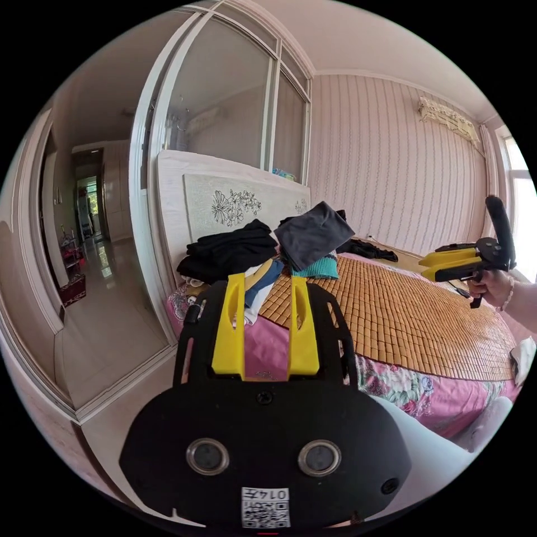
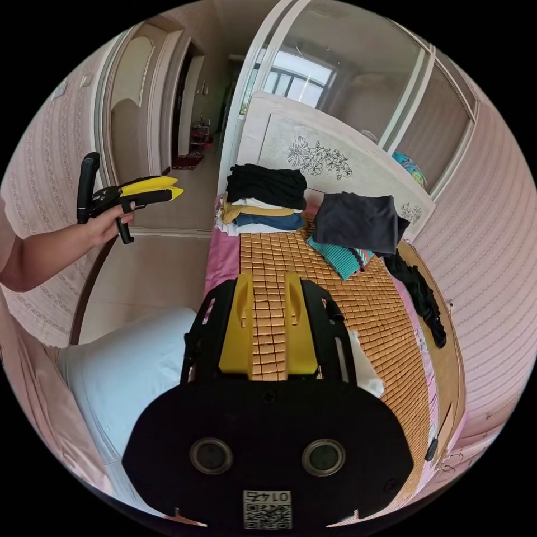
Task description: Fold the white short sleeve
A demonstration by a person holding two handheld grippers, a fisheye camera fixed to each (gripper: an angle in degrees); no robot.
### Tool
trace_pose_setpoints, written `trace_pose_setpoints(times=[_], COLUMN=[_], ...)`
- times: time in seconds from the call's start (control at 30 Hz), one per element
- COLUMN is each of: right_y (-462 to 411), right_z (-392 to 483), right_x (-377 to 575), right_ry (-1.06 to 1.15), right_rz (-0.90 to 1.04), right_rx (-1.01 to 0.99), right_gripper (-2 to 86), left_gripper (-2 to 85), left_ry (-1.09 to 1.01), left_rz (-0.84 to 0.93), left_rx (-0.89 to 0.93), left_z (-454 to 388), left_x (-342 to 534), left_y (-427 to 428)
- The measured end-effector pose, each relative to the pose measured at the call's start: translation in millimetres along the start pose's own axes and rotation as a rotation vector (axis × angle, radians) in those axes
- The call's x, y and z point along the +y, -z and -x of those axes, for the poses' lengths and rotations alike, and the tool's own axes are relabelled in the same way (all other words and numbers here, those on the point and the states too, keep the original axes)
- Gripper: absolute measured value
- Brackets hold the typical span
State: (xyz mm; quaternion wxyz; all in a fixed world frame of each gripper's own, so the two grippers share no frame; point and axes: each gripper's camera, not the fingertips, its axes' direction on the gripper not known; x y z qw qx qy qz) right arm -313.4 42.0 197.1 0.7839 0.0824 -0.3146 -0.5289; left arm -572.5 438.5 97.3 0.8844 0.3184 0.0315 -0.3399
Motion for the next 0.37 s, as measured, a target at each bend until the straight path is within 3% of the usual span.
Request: trace_pose_setpoints(times=[0.2, 0.37], right_y=[-89.4, -170.7], right_z=[-45.0, -85.0], right_x=[-130.1, -219.0], right_ry=[0.01, -0.061], right_rz=[-0.004, 0.042], right_rx=[-0.144, -0.155], right_gripper=[10.2, 12.6], left_gripper=[10.8, 14.1], left_ry=[0.075, 0.258], left_rz=[-0.01, 0.045], left_rx=[-0.053, -0.038], left_z=[84.5, 160.0], left_x=[-77.2, -128.2], left_y=[-67.2, -143.7])
